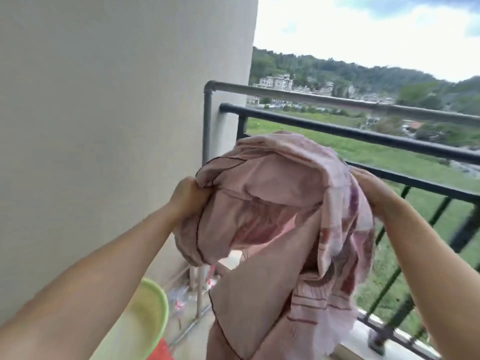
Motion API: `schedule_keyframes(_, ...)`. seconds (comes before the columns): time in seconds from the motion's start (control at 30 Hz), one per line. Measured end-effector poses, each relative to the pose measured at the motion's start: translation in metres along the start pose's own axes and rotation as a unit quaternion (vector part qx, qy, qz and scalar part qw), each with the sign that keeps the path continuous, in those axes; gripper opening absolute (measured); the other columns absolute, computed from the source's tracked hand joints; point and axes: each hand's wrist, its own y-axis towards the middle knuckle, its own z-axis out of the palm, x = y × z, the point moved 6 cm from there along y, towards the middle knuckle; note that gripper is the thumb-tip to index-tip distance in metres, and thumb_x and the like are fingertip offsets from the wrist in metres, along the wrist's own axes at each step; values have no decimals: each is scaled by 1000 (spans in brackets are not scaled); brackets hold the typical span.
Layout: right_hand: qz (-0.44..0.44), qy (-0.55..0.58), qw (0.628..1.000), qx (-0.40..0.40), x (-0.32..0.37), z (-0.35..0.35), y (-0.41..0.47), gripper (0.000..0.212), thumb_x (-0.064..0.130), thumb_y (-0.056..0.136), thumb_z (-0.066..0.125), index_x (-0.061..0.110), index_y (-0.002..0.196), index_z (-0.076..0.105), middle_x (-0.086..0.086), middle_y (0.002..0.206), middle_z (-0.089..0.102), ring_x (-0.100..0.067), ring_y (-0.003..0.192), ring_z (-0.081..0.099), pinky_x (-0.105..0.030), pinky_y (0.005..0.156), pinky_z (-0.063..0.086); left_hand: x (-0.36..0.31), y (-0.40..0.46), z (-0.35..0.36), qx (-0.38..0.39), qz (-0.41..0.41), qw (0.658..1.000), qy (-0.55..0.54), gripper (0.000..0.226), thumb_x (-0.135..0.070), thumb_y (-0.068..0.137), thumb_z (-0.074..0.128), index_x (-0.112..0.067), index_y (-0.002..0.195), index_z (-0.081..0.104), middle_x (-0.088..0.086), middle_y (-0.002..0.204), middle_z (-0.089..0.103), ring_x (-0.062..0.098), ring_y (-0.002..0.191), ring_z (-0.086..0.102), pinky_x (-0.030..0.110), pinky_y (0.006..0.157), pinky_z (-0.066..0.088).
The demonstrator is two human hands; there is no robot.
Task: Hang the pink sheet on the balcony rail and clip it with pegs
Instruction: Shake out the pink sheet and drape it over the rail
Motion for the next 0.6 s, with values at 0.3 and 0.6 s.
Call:
schedule_keyframes(0.3, -41, -113, 966, -230, -19, -152, -124, 24, 23, 97, 43, 10, 102, 62, 1, 78, 64, -9, 64, 61, -11, 52, 49, -218, -62, 10, -184, 270, 944, 46, 46, -38, 80, 32, -15, 103, 65, 15, 95, 71, 33, 89, 62, 35, 73, 43)
schedule_keyframes(0.6, 19, -44, 984, -173, 27, -222, -212, 70, 73, 67, 55, 17, 109, 59, -7, 105, 65, -19, 85, 66, -30, 70, 51, -300, -104, 73, -161, 396, 904, -34, 44, -36, 79, 41, -17, 109, 67, 9, 98, 74, 25, 89, 69, 40, 80, 54)
